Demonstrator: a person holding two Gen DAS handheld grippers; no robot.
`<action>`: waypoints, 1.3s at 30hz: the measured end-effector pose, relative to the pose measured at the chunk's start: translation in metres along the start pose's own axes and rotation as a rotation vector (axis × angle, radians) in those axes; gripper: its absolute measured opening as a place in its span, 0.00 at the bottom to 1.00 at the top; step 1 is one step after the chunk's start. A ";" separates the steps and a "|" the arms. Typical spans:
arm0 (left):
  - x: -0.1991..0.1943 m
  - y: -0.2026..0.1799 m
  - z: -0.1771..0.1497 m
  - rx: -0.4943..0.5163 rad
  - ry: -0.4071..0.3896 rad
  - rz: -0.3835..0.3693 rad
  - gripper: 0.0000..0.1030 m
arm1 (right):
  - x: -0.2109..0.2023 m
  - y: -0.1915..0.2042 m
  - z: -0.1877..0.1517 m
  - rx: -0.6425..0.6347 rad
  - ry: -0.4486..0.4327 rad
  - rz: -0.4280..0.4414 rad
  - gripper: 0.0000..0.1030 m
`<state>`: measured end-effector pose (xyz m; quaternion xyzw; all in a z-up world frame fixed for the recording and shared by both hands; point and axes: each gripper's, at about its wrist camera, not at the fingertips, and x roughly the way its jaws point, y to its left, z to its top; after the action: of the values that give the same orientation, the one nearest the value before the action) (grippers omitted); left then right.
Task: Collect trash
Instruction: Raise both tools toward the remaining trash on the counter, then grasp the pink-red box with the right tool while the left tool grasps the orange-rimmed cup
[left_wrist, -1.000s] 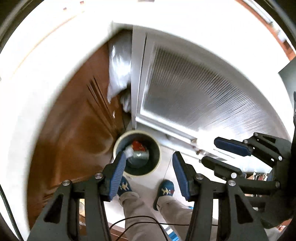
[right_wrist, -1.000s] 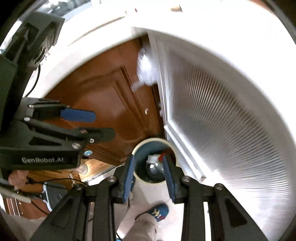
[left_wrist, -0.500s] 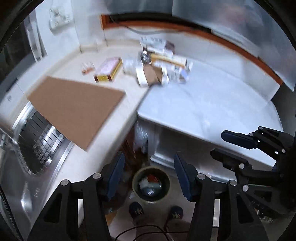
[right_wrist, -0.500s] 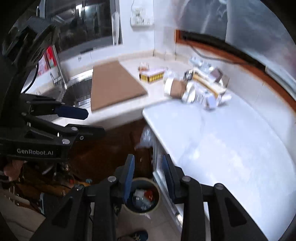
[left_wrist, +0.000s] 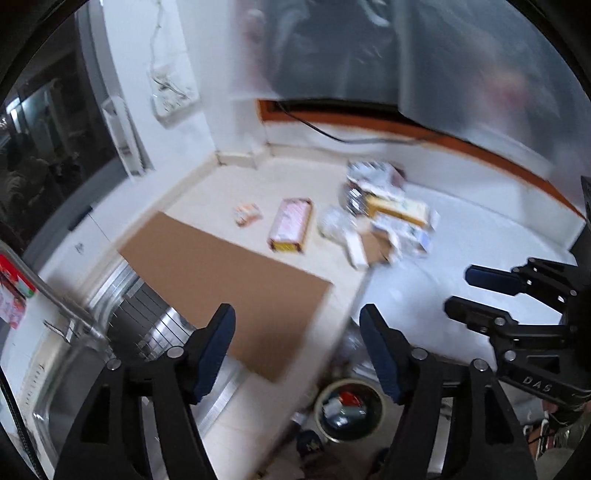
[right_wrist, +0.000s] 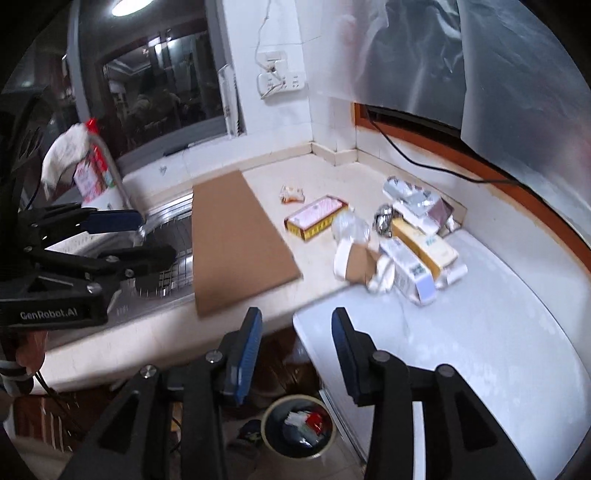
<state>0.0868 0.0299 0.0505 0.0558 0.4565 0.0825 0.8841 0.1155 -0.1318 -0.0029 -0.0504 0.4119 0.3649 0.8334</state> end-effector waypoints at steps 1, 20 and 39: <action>0.003 0.012 0.012 -0.002 -0.009 0.013 0.69 | 0.005 -0.001 0.013 0.010 0.001 -0.002 0.39; 0.206 0.132 0.109 -0.137 0.093 -0.044 0.78 | 0.229 -0.018 0.157 0.284 0.183 -0.137 0.54; 0.328 0.139 0.120 -0.194 0.172 -0.169 0.79 | 0.346 -0.028 0.141 0.323 0.395 -0.423 0.76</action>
<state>0.3582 0.2277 -0.1182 -0.0757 0.5235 0.0561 0.8468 0.3620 0.0979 -0.1670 -0.0717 0.5986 0.0966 0.7920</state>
